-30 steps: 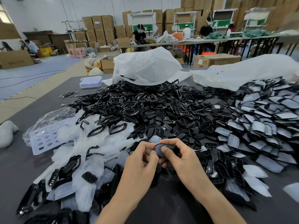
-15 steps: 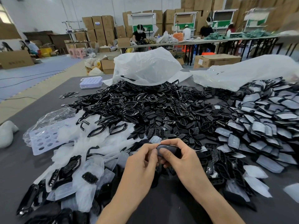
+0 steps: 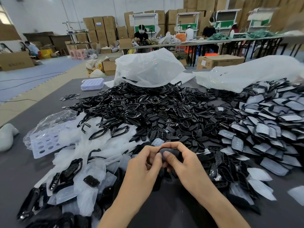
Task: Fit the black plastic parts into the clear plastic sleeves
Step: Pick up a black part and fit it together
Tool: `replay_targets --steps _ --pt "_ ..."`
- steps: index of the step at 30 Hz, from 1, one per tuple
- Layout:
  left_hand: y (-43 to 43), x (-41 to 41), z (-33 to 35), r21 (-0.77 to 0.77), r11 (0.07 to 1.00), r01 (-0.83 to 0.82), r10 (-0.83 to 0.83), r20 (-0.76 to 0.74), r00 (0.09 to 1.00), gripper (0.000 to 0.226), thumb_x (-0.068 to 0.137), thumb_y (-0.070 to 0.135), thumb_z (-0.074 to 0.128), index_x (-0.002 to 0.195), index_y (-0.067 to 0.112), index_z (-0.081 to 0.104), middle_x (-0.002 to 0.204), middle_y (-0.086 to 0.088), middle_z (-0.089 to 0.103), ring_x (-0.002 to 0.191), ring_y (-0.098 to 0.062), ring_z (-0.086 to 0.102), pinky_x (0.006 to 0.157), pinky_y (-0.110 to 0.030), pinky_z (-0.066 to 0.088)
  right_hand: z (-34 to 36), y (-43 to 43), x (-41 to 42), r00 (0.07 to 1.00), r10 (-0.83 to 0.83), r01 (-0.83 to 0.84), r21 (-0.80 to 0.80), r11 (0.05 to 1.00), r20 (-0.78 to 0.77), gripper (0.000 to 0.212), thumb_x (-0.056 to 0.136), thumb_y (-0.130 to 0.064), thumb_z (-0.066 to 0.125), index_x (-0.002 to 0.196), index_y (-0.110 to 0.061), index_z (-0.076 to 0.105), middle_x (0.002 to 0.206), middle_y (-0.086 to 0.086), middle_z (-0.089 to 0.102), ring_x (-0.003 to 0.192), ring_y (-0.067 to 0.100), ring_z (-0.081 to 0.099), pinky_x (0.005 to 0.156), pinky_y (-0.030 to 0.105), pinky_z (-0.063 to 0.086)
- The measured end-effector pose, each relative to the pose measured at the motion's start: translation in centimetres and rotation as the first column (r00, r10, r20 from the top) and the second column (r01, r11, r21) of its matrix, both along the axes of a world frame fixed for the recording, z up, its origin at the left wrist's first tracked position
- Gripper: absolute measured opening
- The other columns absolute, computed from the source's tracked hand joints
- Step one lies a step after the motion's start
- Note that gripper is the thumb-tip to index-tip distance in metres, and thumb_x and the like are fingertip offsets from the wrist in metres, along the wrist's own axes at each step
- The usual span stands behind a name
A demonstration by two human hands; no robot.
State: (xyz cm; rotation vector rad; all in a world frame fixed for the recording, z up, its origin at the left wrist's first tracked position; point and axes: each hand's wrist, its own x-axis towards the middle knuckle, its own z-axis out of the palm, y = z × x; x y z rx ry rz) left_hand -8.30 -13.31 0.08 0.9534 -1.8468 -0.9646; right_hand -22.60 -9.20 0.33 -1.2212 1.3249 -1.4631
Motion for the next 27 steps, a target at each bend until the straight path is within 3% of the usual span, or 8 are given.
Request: replay_targets --steps 5,8,13,20,27 --pt "0.0 0.0 -0.4 -0.003 0.998 -0.058 0.058 0.015 0.998 0.027 0.100 0.027 0.052 0.102 0.052 0.062 0.074 0.014 0.072 0.057 -0.003 0.060 0.053 -0.014 0.046 0.1 0.1 0.2 1.000 -0.013 0.013 0.000 1.000 0.022 0.017 0.100 -0.005 0.060 0.108 -0.019 0.068 0.086 -0.008 0.075 0.069 0.007 0.067 0.065 0.020 0.055" --pt "0.1 -0.1 -0.6 0.037 0.999 -0.036 0.036 -0.013 0.999 0.023 0.101 0.031 0.050 0.106 0.049 0.064 0.077 0.009 0.072 0.067 -0.019 0.068 0.063 -0.037 0.057 0.2 0.0 0.0 0.998 -0.046 0.046 -0.001 0.999 0.041 0.015 0.098 -0.007 0.064 0.108 -0.018 0.067 0.088 -0.005 0.076 0.069 0.010 0.069 0.063 0.020 0.055" --pt "0.1 -0.3 -0.1 0.043 0.999 -0.022 0.024 -0.040 0.999 0.022 0.101 0.024 0.057 0.098 0.045 0.065 0.081 0.010 0.072 0.075 -0.012 0.070 0.067 -0.025 0.055 0.1 -0.1 -0.1 0.997 -0.056 0.057 -0.016 0.998 0.058 0.012 0.098 -0.011 0.065 0.109 -0.016 0.065 0.088 -0.001 0.077 0.072 0.012 0.072 0.064 0.020 0.056" --pt "0.3 -0.4 0.5 0.082 0.995 -0.049 0.060 -0.133 0.989 0.018 0.101 0.017 0.055 0.099 0.028 0.068 0.082 0.008 0.073 0.074 -0.002 0.068 0.067 -0.011 0.049 -0.1 -0.6 0.0 0.929 -0.009 0.015 -0.013 1.000 0.370 0.019 0.104 -0.007 0.050 0.109 -0.007 0.068 0.086 0.016 0.076 0.073 0.022 0.074 0.065 0.022 0.058" --pt "0.4 -0.3 0.6 0.064 0.998 -0.028 0.038 -0.163 0.986 0.020 0.101 0.016 0.055 0.098 0.031 0.068 0.076 0.012 0.070 0.069 0.002 0.064 0.064 -0.009 0.047 0.2 -0.7 -0.2 0.866 -0.001 -0.027 0.048 0.999 0.501 0.025 0.102 -0.006 0.053 0.097 -0.012 0.077 0.092 0.019 0.076 0.072 0.022 0.073 0.063 0.024 0.059"
